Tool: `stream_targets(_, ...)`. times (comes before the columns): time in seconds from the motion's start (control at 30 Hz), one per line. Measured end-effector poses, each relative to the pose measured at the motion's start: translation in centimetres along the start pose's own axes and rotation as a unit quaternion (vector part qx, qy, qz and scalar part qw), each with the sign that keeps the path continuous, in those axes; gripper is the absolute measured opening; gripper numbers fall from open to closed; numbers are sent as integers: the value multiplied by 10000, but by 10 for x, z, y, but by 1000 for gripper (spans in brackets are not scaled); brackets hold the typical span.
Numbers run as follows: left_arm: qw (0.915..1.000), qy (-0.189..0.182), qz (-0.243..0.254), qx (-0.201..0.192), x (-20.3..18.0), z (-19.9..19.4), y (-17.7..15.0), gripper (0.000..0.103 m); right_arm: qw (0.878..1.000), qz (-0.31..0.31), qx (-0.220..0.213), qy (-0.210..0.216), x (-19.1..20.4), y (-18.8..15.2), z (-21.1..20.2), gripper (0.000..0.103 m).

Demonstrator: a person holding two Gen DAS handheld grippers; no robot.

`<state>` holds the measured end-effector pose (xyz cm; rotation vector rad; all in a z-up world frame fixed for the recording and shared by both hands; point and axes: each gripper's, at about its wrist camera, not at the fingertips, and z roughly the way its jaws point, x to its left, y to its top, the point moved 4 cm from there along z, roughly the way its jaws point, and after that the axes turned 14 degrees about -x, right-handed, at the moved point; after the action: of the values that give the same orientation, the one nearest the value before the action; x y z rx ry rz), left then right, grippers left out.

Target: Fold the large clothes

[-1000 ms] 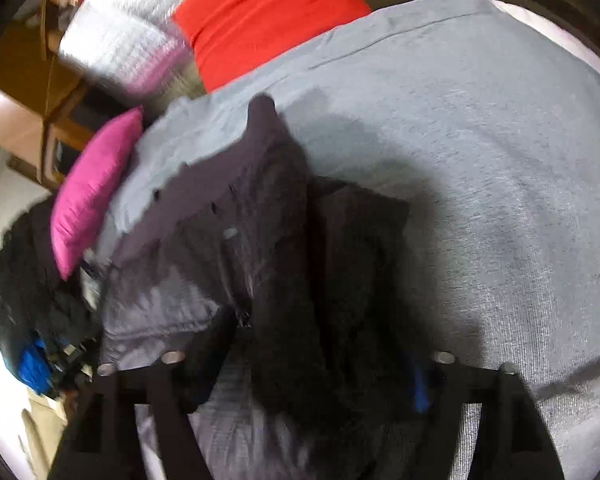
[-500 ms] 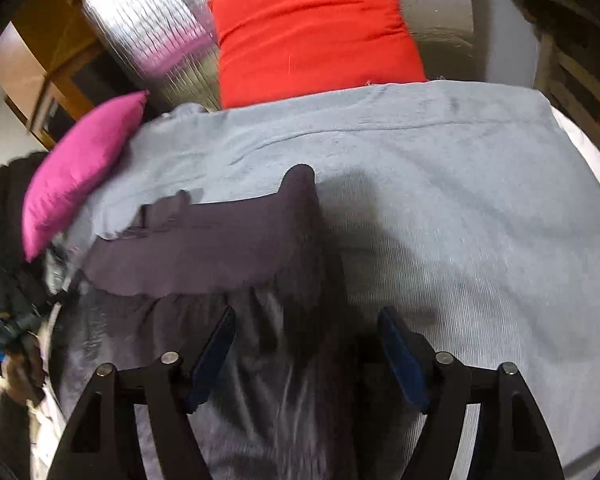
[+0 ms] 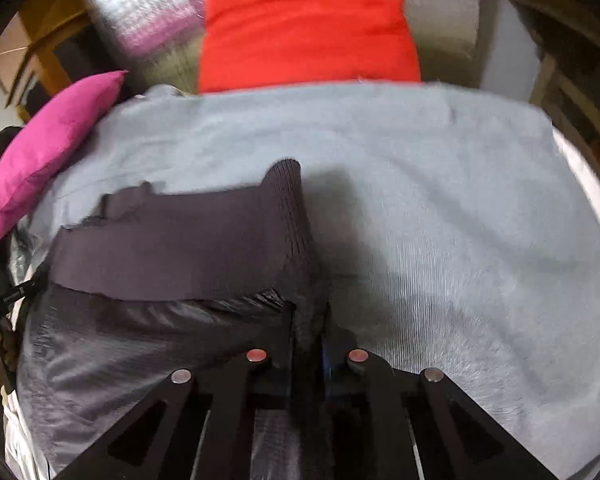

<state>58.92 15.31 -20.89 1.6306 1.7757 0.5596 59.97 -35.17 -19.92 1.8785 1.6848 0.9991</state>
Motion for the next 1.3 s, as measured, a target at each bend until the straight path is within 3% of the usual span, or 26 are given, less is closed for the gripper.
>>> stream_targets(0.3,9979,328,550,-95,-13,-4,0,11,9999,127,-2,-70,-4,-1,3,14)
stream_targets(0.9,9985,256,489,-15,-14,10,3,15,9996,210,146,-130,-12,-4,12,17)
stream_targets(0.97,9984,270,496,-42,-15,9,3,19,9994,272,144,-155,-14,-6,13,22)
stream_targets(1.0,9984,304,480,-69,-15,6,4,29,9993,284,142,-214,-14,-6,12,26)
stream_targets(1.03,9983,356,445,-100,-14,0,5,36,9991,307,138,-266,-14,-5,12,37)
stream_targets(1.07,9981,445,408,-131,-13,-6,6,55,9989,373,130,-268,-16,-5,10,57)
stream_targets(1.1,9979,470,381,-244,-11,-16,8,63,9984,445,167,-310,-18,-5,5,67)
stream_targets(1.13,9974,430,413,-416,-11,-27,11,63,9983,431,150,-354,-19,-4,2,72)
stream_targets(1.2,9958,424,522,-615,-8,-46,13,65,9987,409,-85,-300,-23,-1,-19,72)
stream_targets(1.3,9970,294,361,-615,7,-71,6,66,9973,678,-224,-153,-33,-2,-45,72)
